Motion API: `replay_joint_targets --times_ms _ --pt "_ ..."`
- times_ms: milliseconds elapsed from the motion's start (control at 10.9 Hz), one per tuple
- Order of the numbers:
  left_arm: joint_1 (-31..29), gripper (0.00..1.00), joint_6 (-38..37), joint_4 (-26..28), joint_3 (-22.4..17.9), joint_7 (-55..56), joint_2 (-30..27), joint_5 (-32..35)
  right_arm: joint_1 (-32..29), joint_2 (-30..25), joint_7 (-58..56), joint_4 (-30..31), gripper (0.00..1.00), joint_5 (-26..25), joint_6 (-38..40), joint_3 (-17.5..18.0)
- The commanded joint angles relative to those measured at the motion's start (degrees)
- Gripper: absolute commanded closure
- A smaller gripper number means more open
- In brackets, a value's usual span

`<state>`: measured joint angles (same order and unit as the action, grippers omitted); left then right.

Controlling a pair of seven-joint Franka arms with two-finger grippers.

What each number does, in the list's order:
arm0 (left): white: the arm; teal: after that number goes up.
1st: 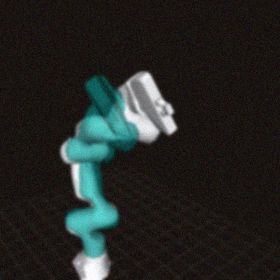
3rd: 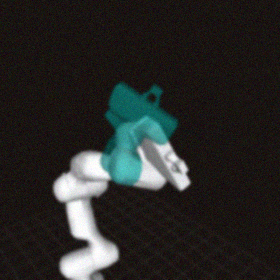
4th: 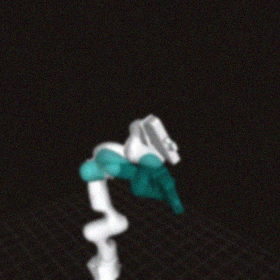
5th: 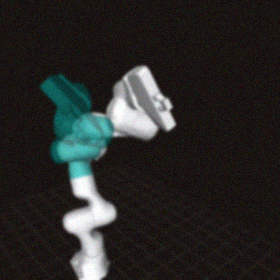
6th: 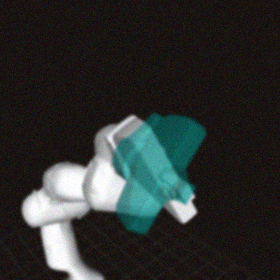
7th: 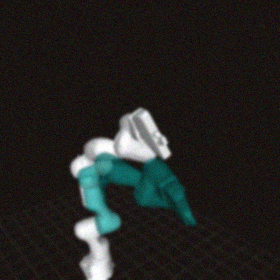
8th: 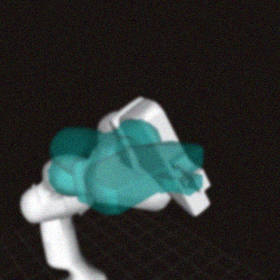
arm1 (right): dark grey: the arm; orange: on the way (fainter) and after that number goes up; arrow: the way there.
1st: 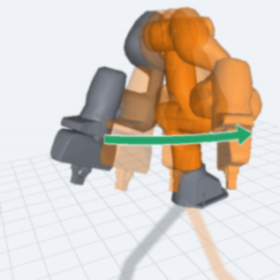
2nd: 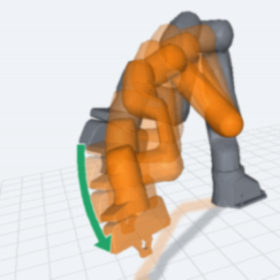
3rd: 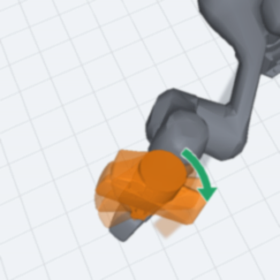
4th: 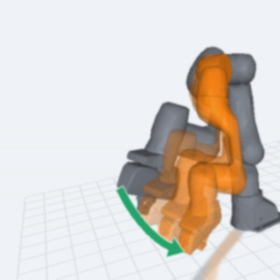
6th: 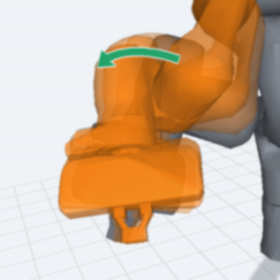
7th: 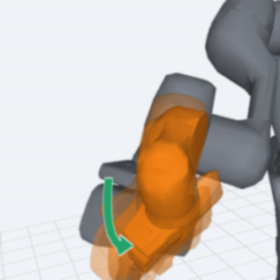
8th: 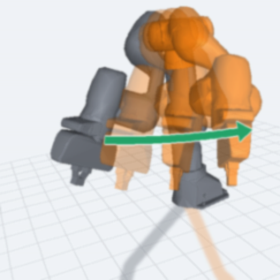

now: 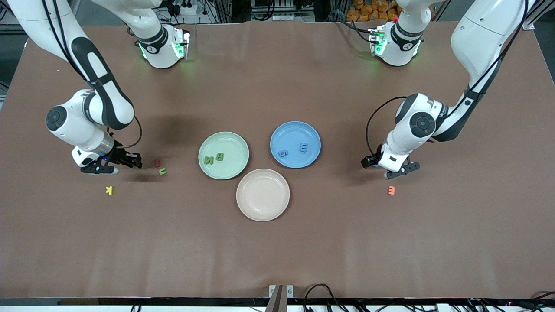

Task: Sort letters by color into matching plates
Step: 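Carry the green P toward the green plate while the left gripper descends, then release the P onto the green plate while the left gripper grasps the 9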

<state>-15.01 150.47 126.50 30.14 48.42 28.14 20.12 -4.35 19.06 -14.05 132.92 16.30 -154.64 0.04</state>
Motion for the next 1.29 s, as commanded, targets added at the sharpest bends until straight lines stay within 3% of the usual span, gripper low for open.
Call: replay_joint_targets --times_ms 0,1197 --pt "-0.6 0.18 0.8 1.9 0.4 -0.3 -1.7 0.4 3.8 -1.4 9.1 0.4 0.65 1.1 1.4 0.4" --pt "-0.7 0.31 0.8 1.8 0.3 -0.3 -0.5 4.0 24.5 -2.1 44.2 -6.3 0.65 1.1 11.0 0.3"
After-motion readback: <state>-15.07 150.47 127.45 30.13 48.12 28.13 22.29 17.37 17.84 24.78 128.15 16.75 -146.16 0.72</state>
